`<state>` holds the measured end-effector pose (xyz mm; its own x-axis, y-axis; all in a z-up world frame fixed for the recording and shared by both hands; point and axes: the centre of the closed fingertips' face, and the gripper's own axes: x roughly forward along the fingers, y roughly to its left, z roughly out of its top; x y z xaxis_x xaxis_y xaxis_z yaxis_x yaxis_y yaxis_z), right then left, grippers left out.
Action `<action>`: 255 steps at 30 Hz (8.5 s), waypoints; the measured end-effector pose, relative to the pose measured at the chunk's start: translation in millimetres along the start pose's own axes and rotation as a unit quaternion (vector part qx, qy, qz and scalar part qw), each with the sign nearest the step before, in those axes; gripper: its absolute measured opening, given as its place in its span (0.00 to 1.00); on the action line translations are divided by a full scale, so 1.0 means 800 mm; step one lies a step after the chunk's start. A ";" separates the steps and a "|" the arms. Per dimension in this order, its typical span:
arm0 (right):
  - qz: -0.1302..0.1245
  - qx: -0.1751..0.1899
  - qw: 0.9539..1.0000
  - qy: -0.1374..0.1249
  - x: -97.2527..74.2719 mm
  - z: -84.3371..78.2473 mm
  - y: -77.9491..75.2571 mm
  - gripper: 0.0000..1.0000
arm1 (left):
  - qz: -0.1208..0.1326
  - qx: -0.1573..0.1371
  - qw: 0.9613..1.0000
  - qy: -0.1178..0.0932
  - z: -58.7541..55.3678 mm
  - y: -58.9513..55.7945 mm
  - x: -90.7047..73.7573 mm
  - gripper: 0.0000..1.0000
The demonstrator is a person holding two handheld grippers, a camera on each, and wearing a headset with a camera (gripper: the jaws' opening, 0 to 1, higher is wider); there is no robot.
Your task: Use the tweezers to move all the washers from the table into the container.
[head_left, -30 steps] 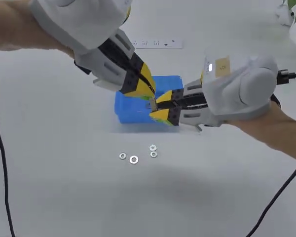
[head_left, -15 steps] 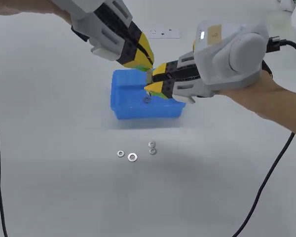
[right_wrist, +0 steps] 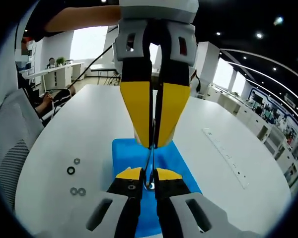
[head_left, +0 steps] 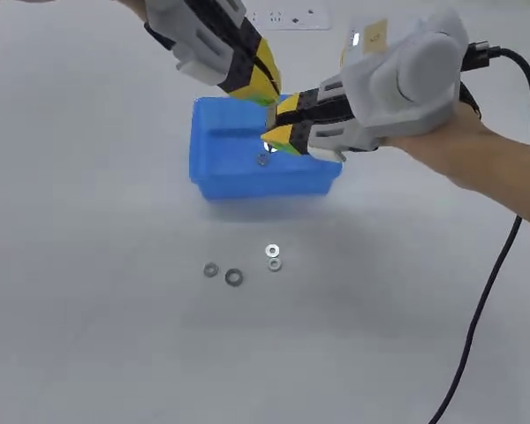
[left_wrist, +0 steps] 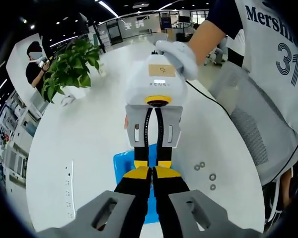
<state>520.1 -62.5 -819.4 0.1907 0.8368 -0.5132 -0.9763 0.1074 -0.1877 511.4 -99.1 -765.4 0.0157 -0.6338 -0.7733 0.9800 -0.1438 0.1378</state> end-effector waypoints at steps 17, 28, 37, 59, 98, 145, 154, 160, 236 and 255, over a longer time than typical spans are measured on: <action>0.011 0.017 1.000 0.010 0.013 -0.024 0.003 0.10 | -0.006 -0.024 1.000 -0.004 -0.019 0.001 0.019 0.06; 0.000 0.012 1.000 0.006 0.000 -0.007 0.001 0.10 | 0.003 -0.013 1.000 -0.008 -0.002 -0.004 0.003 0.06; -0.010 0.022 0.999 -0.028 -0.031 0.028 0.005 0.10 | 0.027 0.009 0.999 -0.017 0.030 -0.014 -0.028 0.06; 0.008 -0.019 0.998 -0.053 -0.077 0.083 0.091 0.10 | 0.053 0.047 0.997 -0.016 0.078 -0.106 -0.073 0.06; 0.059 0.005 0.998 -0.008 -0.041 -0.003 0.182 0.10 | 0.008 -0.058 0.998 -0.028 0.031 -0.182 0.006 0.06; 0.055 0.041 0.997 -0.016 -0.025 -0.017 0.166 0.11 | 0.011 -0.072 0.997 -0.007 0.014 -0.162 0.018 0.06; 0.054 0.040 0.998 -0.008 -0.027 -0.018 0.166 0.11 | 0.007 -0.070 0.997 -0.006 0.022 -0.163 0.022 0.06; 0.053 0.042 0.998 -0.006 -0.028 -0.019 0.165 0.10 | 0.011 -0.076 0.997 -0.006 0.024 -0.160 0.023 0.06; -0.011 -0.019 0.999 -0.040 -0.015 0.066 0.018 0.10 | 0.043 -0.002 0.999 0.026 0.016 -0.031 -0.065 0.06; 0.018 0.023 0.999 -0.017 0.033 0.008 0.014 0.10 | 0.011 -0.035 0.999 0.017 -0.033 -0.018 -0.015 0.06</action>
<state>513.6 -35.9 -829.6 0.1532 0.8584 -0.4896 -0.9862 0.1011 -0.1313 502.5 -69.4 -774.5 0.0424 -0.6104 -0.7909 0.9907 -0.0768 0.1124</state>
